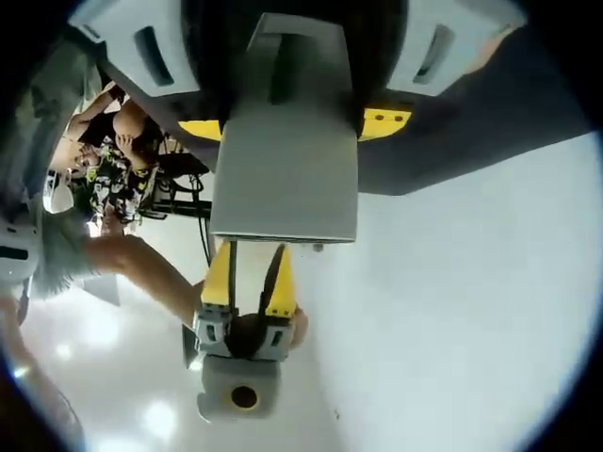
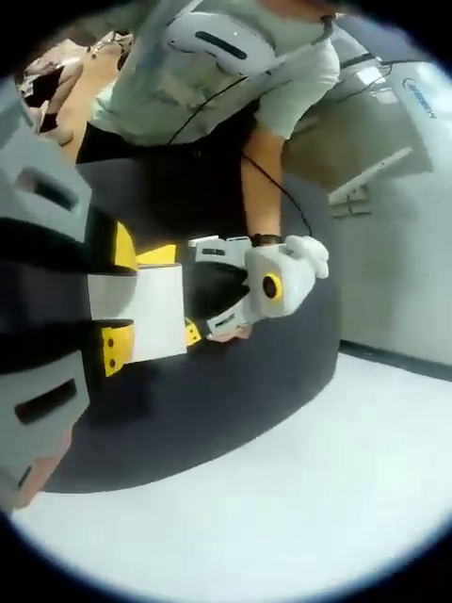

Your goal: Assemble the cup parts correctly, then place the assembled cup into the box.

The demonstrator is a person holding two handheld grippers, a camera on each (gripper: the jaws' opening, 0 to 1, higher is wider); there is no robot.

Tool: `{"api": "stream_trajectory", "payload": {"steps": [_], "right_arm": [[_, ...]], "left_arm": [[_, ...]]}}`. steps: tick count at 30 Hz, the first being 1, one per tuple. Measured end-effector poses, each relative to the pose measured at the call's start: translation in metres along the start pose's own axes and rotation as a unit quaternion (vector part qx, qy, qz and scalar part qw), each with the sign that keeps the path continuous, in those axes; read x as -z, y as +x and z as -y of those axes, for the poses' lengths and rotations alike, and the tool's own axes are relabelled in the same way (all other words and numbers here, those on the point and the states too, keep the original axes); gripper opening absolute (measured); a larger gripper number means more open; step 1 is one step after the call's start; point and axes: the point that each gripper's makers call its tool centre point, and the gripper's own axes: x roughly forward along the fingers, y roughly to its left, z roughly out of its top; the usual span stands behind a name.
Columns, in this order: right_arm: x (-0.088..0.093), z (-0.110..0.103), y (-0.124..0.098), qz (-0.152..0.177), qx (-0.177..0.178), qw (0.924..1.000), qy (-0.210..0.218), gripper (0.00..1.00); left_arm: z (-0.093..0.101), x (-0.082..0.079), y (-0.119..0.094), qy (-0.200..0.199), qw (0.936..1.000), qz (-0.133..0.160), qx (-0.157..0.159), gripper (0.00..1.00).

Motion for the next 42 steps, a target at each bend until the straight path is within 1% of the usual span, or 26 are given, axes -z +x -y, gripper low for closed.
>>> {"api": "stream_trajectory", "payload": {"steps": [8, 11, 13, 14, 15, 17, 18, 19, 22, 24, 25, 26, 28, 30, 31, 32, 34, 35, 36, 37, 38, 39, 40, 41, 42], "right_arm": [[0.001, -0.003, 0.001, -0.018, 0.002, 0.9997, 0.017, 0.15], [0.000, -0.003, 0.000, -0.013, 0.008, 0.9998, 0.009, 0.15], [-0.007, 0.004, -0.004, 0.028, 0.036, 0.9987, -0.021, 0.18], [-0.006, 0.005, -0.008, 0.039, 0.039, 0.9984, -0.010, 0.18], [-0.005, 0.000, -0.013, 0.052, 0.027, 0.9982, 0.008, 0.18], [-0.008, 0.001, -0.026, 0.091, 0.028, 0.9951, 0.027, 0.18], [-0.005, 0.002, -0.034, 0.101, 0.036, 0.9937, 0.034, 0.19], [-0.003, 0.003, -0.041, 0.113, 0.046, 0.9920, 0.035, 0.19], [0.008, 0.002, -0.060, 0.138, 0.067, 0.9871, 0.048, 0.23], [0.014, -0.001, -0.070, 0.161, 0.088, 0.9817, 0.050, 0.29], [0.016, -0.002, -0.075, 0.175, 0.097, 0.9783, 0.053, 0.32], [0.020, -0.003, -0.079, 0.192, 0.112, 0.9731, 0.059, 0.35], [0.026, -0.006, -0.084, 0.214, 0.131, 0.9662, 0.059, 0.36], [0.032, -0.006, -0.090, 0.242, 0.165, 0.9543, 0.058, 0.39], [0.036, -0.008, -0.092, 0.255, 0.170, 0.9497, 0.065, 0.41], [0.039, -0.010, -0.095, 0.272, 0.177, 0.9432, 0.074, 0.44], [0.044, -0.008, -0.102, 0.303, 0.203, 0.9273, 0.083, 0.52], [0.047, -0.007, -0.106, 0.319, 0.215, 0.9188, 0.087, 0.58], [0.050, -0.007, -0.109, 0.334, 0.222, 0.9110, 0.096, 0.61], [0.055, -0.006, -0.111, 0.346, 0.231, 0.9037, 0.104, 0.65], [0.061, -0.005, -0.114, 0.361, 0.241, 0.8937, 0.113, 0.69], [0.065, -0.003, -0.115, 0.372, 0.249, 0.8861, 0.121, 0.75], [0.069, -0.002, -0.115, 0.379, 0.252, 0.8817, 0.125, 0.80], [0.074, -0.004, -0.113, 0.383, 0.250, 0.8797, 0.131, 0.85], [0.083, 0.001, -0.115, 0.388, 0.258, 0.8730, 0.143, 0.89]], "left_arm": [[0.001, 0.000, 0.001, -0.002, 1.0000, 0.000, -0.001, 0.48], [0.002, 0.000, 0.000, -0.001, 1.0000, 0.001, 0.000, 0.48], [0.000, 0.000, -0.001, -0.007, 1.0000, 0.005, 0.003, 0.48], [-0.001, -0.001, -0.002, -0.016, 0.9998, 0.009, 0.005, 0.48], [-0.002, -0.001, -0.004, -0.024, 0.9997, 0.008, 0.004, 0.48], [-0.004, -0.004, -0.007, -0.024, 0.9996, 0.012, -0.001, 0.51], [-0.005, -0.004, -0.009, -0.020, 0.9998, 0.007, -0.005, 0.53], [-0.005, -0.003, -0.013, -0.005, 0.9999, -0.006, -0.012, 0.54], [0.000, -0.005, -0.022, 0.000, 0.9997, -0.017, -0.020, 0.57], [0.003, -0.009, -0.029, 0.000, 0.9996, -0.008, -0.025, 0.59], [0.005, -0.011, -0.032, -0.005, 0.9996, -0.003, -0.029, 0.60], [0.005, -0.013, -0.035, -0.005, 0.9992, -0.003, -0.038, 0.63], [0.000, -0.014, -0.044, 0.004, 0.9972, -0.011, -0.074, 0.65], [-0.001, -0.022, -0.054, 0.012, 0.9945, -0.002, -0.104, 0.67], [-0.001, -0.026, -0.060, 0.018, 0.9928, 0.002, -0.119, 0.69], [0.000, -0.031, -0.066, 0.023, 0.9911, 0.007, -0.131, 0.73], [0.003, -0.043, -0.077, 0.031, 0.9862, 0.029, -0.160, 0.80], [0.005, -0.048, -0.083, 0.032, 0.9840, 0.036, -0.171, 0.86], [0.010, -0.050, -0.087, 0.035, 0.9837, 0.037, -0.172, 0.92], [0.009, -0.053, -0.093, 0.036, 0.9813, 0.040, -0.185, 0.96], [0.009, -0.053, -0.102, 0.034, 0.9770, 0.036, -0.208, 0.95], [0.010, -0.055, -0.108, 0.044, 0.9728, 0.035, -0.225, 0.96], [0.013, -0.055, -0.113, 0.052, 0.9703, 0.036, -0.234, 0.96], [0.013, -0.053, -0.120, 0.053, 0.9659, 0.032, -0.251, 0.96], [0.015, -0.050, -0.126, 0.058, 0.9627, 0.022, -0.263, 0.96]]}}
